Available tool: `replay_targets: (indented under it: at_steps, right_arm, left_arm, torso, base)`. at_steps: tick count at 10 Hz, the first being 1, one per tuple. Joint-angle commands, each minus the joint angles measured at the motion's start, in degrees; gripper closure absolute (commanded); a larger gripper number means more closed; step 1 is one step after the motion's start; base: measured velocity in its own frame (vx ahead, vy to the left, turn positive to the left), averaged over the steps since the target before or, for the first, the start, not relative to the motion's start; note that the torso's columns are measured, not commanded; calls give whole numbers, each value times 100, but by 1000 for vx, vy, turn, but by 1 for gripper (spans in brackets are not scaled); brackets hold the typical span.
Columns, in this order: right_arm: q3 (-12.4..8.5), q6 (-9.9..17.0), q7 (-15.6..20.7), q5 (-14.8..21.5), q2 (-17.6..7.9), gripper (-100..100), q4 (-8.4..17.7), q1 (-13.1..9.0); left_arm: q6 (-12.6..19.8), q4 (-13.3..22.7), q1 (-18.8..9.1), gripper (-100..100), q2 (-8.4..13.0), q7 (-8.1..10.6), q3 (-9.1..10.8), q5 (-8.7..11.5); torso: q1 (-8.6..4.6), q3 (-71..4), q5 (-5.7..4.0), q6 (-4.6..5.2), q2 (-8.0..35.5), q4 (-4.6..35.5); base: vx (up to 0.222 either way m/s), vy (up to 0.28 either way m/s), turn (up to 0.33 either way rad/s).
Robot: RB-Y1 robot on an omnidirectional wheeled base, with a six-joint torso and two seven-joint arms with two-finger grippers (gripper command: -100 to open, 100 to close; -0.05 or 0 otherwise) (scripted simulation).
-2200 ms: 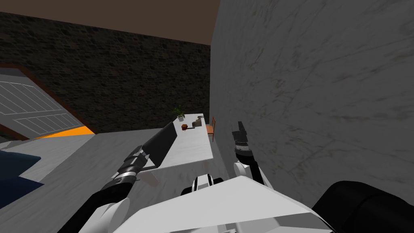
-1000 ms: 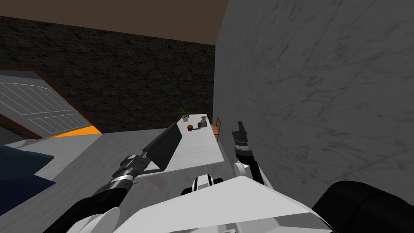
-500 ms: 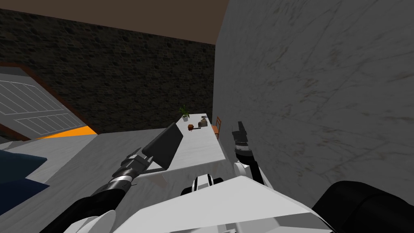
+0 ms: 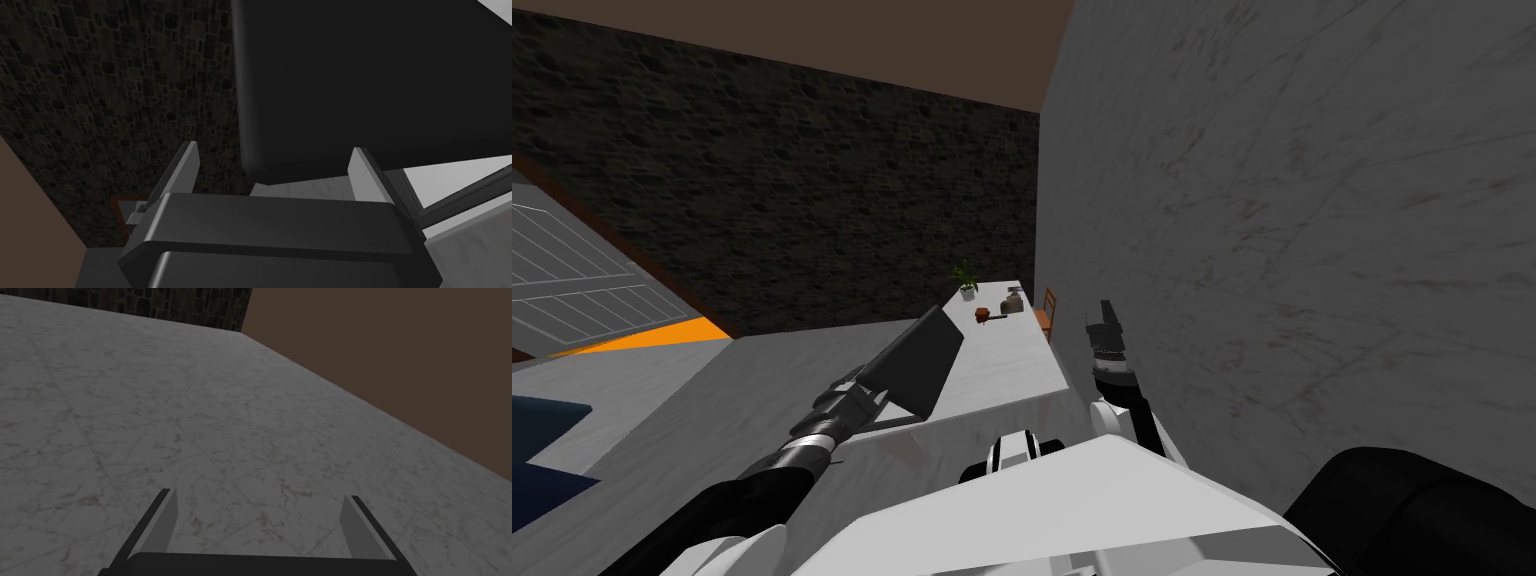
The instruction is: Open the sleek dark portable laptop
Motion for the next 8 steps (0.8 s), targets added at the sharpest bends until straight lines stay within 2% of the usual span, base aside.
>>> replay_targets:
  at_steps: [1,5,6,8]
  right_arm:
    - [0,0,0,0,0,0,0,0]
    - [0,0,0,0,0,0,0,0]
    - [0,0,0,0,0,0,0,0]
    - [0,0,0,0,0,0,0,0]
  left_arm:
    - [116,-10,45,-100,295,-48,2,-56]
    - [269,-54,121,-100,703,-126,21,-132]
    - [324,-76,162,-100,877,-161,34,-159]
    - [387,-110,222,-100,1088,-215,58,-187]
  torso:
    - [-1,1,0,0,1,0]
    - [-5,2,-2,0,2,1]
    - [-5,1,-2,0,2,0]
    - [-4,2,-1,-1,3,1]
  base:
    - [-12,35,-72]
    - [-15,21,-61]
    - [-18,5,-79]
    - [-18,-10,-63]
